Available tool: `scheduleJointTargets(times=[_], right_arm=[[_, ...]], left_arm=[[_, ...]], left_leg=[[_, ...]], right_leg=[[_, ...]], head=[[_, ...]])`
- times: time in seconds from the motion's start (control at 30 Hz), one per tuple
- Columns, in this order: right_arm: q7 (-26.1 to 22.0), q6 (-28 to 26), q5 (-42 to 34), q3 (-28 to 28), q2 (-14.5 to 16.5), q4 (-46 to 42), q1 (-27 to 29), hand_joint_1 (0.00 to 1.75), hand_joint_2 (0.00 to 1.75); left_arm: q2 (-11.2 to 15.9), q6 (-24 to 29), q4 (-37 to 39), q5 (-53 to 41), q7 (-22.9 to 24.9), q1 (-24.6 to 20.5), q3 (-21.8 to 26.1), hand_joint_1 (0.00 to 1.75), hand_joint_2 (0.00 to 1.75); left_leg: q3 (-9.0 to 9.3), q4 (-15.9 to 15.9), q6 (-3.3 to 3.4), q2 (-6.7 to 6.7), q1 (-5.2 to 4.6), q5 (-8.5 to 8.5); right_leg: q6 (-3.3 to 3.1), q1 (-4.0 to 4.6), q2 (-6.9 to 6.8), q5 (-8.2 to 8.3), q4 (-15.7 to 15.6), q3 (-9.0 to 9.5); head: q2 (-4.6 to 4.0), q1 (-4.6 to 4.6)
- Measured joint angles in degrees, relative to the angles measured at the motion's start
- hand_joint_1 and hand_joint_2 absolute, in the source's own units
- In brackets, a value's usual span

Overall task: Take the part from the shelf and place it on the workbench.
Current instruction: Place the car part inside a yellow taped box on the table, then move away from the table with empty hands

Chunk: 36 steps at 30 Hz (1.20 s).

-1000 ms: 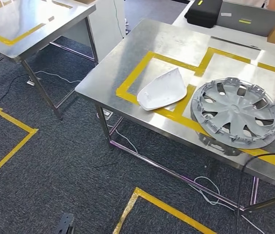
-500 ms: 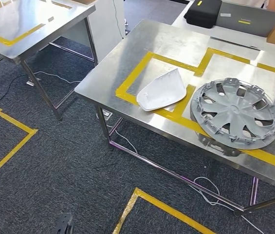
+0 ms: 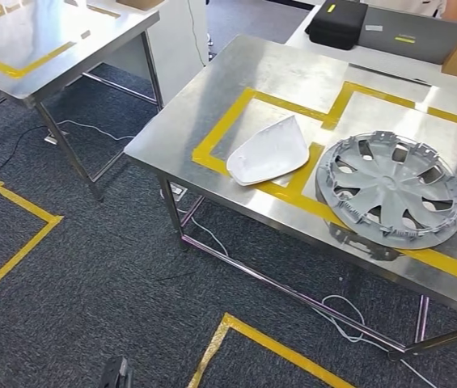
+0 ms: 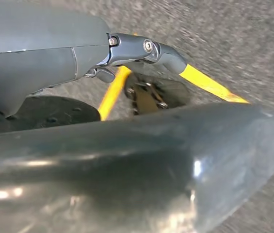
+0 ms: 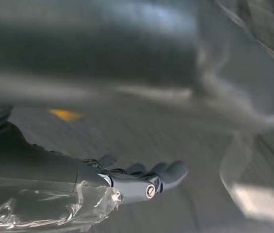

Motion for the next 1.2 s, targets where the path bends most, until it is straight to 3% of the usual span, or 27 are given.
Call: scheduleJointTargets(times=[0.1,0.2,0.33,0.47,0.53,0.6,0.63,0.67,0.7,0.77,0.83,0.9,0.93,1.03,1.1,1.17,1.2], right_arm=[[-3.5,6.2,4.0,-2.4,-0.8,15.3,-3.8,0.00,0.00],[-4.2,8.8,12.3,-2.8,-1.7,24.5,-6.1,0.00,0.00],[-5.9,10.6,22.0,-2.7,-2.7,30.3,-7.6,0.00,0.00],[-6.8,11.1,27.7,-3.7,-3.4,32.8,-8.6,0.00,0.00],[-6.0,11.0,29.3,-4.5,-3.9,33.9,-9.2,0.00,0.00],[-4.9,11.0,30.8,-5.2,-4.2,35.2,-9.8,0.00,0.00],[-4.5,11.0,31.2,-5.5,-4.3,35.8,-10.0,0.00,0.00],[-4.2,11.0,31.5,-5.8,-4.4,36.4,-10.1,0.00,0.00],[-4.1,11.0,31.6,-6.0,-4.5,36.8,-10.1,0.00,0.00],[-4.0,11.0,31.7,-6.4,-4.6,37.4,-10.3,0.00,0.00],[-3.8,11.0,31.8,-6.6,-4.6,38.1,-10.6,0.00,0.00],[-3.4,10.9,31.7,-7.0,-4.6,38.8,-10.9,0.00,0.00],[-3.2,11.0,31.7,-7.3,-4.7,39.1,-11.0,0.00,0.00],[-2.4,11.4,32.2,-8.0,-4.7,40.4,-11.2,0.00,0.00],[-2.2,11.5,32.7,-8.4,-4.6,41.4,-11.4,0.00,0.00],[-2.5,11.6,33.2,-8.9,-4.6,42.2,-11.6,0.00,0.00],[-2.9,11.6,33.5,-9.2,-4.6,42.3,-11.7,0.00,0.00]], left_arm=[[0.3,0.8,0.0,-2.0,2.1,0.0,-0.3,0.00,0.00],[0.7,0.8,0.0,-3.7,1.7,0.1,-1.2,0.00,0.00],[0.8,1.9,0.0,-4.8,3.4,0.1,-2.1,0.00,0.00],[0.6,2.0,0.0,-5.4,4.3,0.0,-2.8,0.00,0.00],[0.5,2.2,0.0,-5.8,5.0,0.0,-3.1,0.00,0.00],[0.4,2.6,0.0,-6.3,5.8,0.1,-3.3,0.00,0.00],[0.4,2.7,0.0,-6.4,6.2,0.2,-3.3,0.00,0.00],[0.4,2.7,0.0,-6.5,6.3,0.3,-3.3,0.00,0.00],[0.3,2.7,0.0,-6.5,6.4,0.3,-3.3,0.00,0.00],[0.3,2.7,0.0,-6.6,6.5,0.3,-3.3,0.00,0.00],[0.3,2.7,-0.1,-6.6,6.5,0.3,-3.4,0.00,0.00],[0.2,3.0,-0.1,-6.5,6.6,0.3,-3.4,0.00,0.00],[0.2,3.1,-0.1,-6.4,6.6,0.3,-3.4,0.00,0.00],[0.1,3.6,-0.1,-5.9,6.9,0.2,-3.4,0.00,0.00],[0.1,3.8,-0.1,-5.7,7.1,0.2,-3.4,0.00,0.00],[0.0,3.9,-0.1,-5.6,7.4,0.1,-3.3,0.00,0.00],[0.0,3.9,-0.1,-5.6,7.4,0.1,-3.3,0.00,0.00]], left_leg=[[0.04,0.0,0.01,0.00,-0.02,-0.01],[0.05,0.0,0.07,-0.01,-0.07,-0.05],[0.09,0.0,0.43,0.00,-0.44,-0.20],[0.48,-0.6,1.29,0.14,-0.41,0.08],[1.01,-1.2,1.70,0.41,-0.07,0.27],[1.22,-1.3,1.80,0.66,-0.04,0.16],[1.28,-1.3,1.75,0.72,-0.01,0.09],[1.36,-1.3,1.62,0.73,0.05,-0.01],[1.51,-1.3,1.41,0.66,0.18,-0.15],[1.93,-1.1,0.73,0.42,0.53,-0.55],[2.19,-0.8,-0.21,0.17,0.56,-0.97],[2.30,-0.9,-0.95,0.05,0.41,-1.04],[2.36,-1.1,-0.88,0.05,0.42,-0.88],[2.47,-1.5,0.83,0.07,0.44,-0.57],[2.51,-1.7,1.49,0.08,0.45,-0.51],[2.54,-2.0,1.07,0.08,0.54,-0.42],[2.59,-2.1,0.27,0.08,0.64,-0.39]], right_leg=[[0.00,-0.03,0.01,0.00,0.0,0.04],[0.03,-0.08,0.02,-0.01,0.0,0.06],[0.33,-0.48,0.04,-0.06,0.0,0.11],[1.03,-0.70,-0.36,-0.39,0.0,0.04],[1.32,-0.57,-1.70,-2.74,4.0,-1.72],[1.58,-0.65,-2.85,-6.25,11.6,-5.38],[1.73,-0.75,-3.07,-7.19,14.6,-6.91],[1.88,-0.86,-3.17,-7.08,15.6,-7.51],[2.03,-0.99,-3.21,-5.89,14.4,-6.91],[2.52,-1.41,-3.00,-2.28,6.9,-3.04],[2.29,-1.58,-2.36,-0.58,1.3,0.10],[1.26,-1.46,-1.99,-0.55,0.5,0.57],[0.91,-1.45,-2.02,-0.47,0.5,0.46],[0.56,-1.36,-1.86,-0.33,0.3,0.33],[0.20,-1.16,-1.84,-0.43,0.3,0.33],[-0.15,-0.97,-1.89,-0.52,0.4,0.31],[-0.24,-0.88,-1.92,-0.53,0.4,0.29]], head=[[0.00,-0.02],[-0.01,-0.01],[0.00,-0.01],[-0.01,0.01],[0.00,0.33],[0.01,0.61],[0.01,0.61],[0.01,0.61],[0.00,0.61],[0.00,0.62],[0.01,0.69],[0.00,0.62],[0.00,0.49],[-0.01,0.15],[0.00,0.04],[0.01,0.03],[0.00,0.04]])
